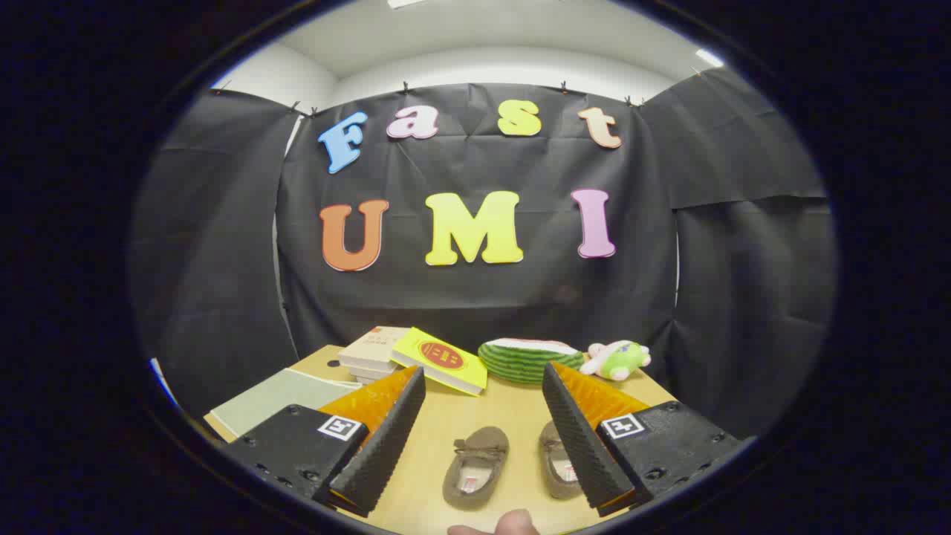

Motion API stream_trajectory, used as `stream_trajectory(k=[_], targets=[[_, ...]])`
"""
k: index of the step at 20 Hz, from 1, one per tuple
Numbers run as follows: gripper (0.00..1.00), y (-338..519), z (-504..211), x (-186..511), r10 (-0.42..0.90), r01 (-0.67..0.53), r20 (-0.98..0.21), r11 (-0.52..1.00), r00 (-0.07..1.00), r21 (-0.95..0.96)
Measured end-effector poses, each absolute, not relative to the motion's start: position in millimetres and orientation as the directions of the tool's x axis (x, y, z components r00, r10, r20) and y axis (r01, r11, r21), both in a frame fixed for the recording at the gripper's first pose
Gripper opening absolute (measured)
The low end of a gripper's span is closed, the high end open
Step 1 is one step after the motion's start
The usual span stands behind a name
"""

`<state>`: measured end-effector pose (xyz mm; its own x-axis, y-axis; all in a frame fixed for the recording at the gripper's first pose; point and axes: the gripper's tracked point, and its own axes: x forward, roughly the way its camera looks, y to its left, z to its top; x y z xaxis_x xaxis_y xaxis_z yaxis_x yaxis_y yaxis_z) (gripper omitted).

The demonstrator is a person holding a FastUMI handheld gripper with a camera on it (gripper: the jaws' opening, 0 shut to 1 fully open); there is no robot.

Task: Open the storage box then place both shoes into the box .Put the left shoe in first, then the right shoe, with the right side of both shoes facing outward in a uniform manner.

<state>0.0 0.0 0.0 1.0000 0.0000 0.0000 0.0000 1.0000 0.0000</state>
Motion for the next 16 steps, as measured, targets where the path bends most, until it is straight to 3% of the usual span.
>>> stream_trajectory(k=[7,16], targets=[[1.00,18,4,7,0.045,-0.045,0.025,0.999,0.999,-0.006],[1.00,26,-21,27,0.096,-0.095,-0.050,0.995,0.994,0.022]])
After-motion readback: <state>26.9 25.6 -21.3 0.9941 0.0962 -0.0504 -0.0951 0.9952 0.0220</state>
